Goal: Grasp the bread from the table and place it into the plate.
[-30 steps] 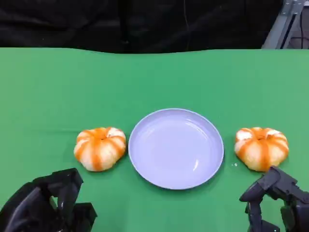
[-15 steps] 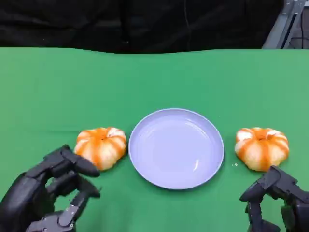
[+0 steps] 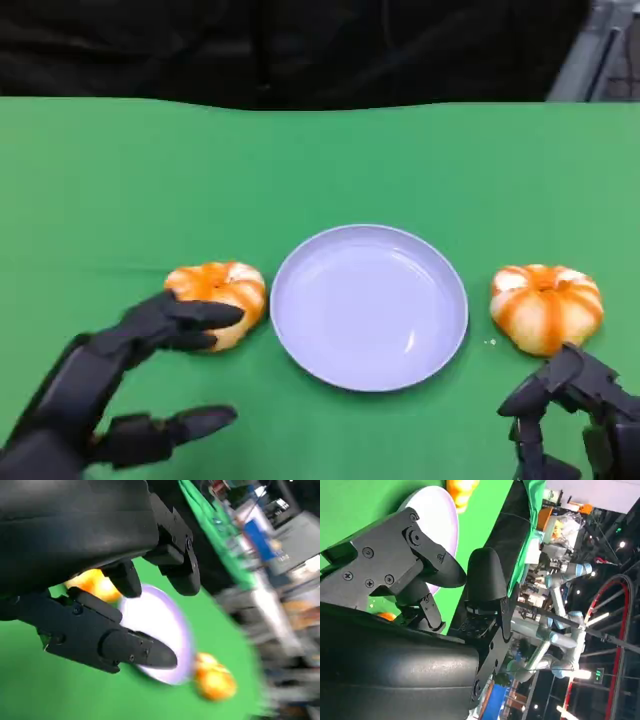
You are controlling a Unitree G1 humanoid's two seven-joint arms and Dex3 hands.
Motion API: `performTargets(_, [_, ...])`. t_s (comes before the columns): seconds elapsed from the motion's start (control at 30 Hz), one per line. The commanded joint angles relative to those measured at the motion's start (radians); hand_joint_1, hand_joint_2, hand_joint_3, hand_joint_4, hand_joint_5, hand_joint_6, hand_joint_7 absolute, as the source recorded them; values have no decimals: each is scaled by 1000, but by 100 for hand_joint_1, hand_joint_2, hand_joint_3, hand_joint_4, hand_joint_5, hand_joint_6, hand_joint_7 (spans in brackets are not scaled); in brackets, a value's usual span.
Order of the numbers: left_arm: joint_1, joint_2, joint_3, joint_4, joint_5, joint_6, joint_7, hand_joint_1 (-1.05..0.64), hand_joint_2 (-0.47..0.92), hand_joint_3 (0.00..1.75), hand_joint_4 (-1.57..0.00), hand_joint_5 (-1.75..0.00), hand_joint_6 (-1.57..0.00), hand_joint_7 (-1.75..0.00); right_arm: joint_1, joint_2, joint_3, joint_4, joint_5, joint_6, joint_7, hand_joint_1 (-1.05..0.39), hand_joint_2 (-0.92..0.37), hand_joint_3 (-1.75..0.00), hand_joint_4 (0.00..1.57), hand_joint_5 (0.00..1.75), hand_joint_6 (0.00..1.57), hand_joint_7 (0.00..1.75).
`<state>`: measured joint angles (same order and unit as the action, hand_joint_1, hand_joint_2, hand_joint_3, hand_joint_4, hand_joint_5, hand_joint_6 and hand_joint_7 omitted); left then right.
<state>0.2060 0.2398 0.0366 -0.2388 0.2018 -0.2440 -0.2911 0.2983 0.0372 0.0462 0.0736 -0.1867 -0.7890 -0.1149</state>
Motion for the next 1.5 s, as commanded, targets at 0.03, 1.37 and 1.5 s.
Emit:
performTargets(0.03, [-237, 137, -122, 143, 502, -39, 221, -79, 89, 1, -28, -34, -58, -3, 11, -11, -11, -18, -4, 15, -4, -10, -49, -125, 83, 175, 75, 151])
performTargets(1.37, [-552, 124, -366, 613, 646, 158, 368, -83, 89, 0, -24, -4, -48, 0, 21, -5, -4, -38, -14, 20, -15, -10, -48, -126, 84, 175, 76, 151])
performTargets(1.5, [-553, 126, -369, 614, 643, 159, 371, -83, 89, 0, -25, -3, -48, 0, 21, -5, -4, -38, -14, 20, -15, -10, -48, -126, 84, 175, 76, 151])
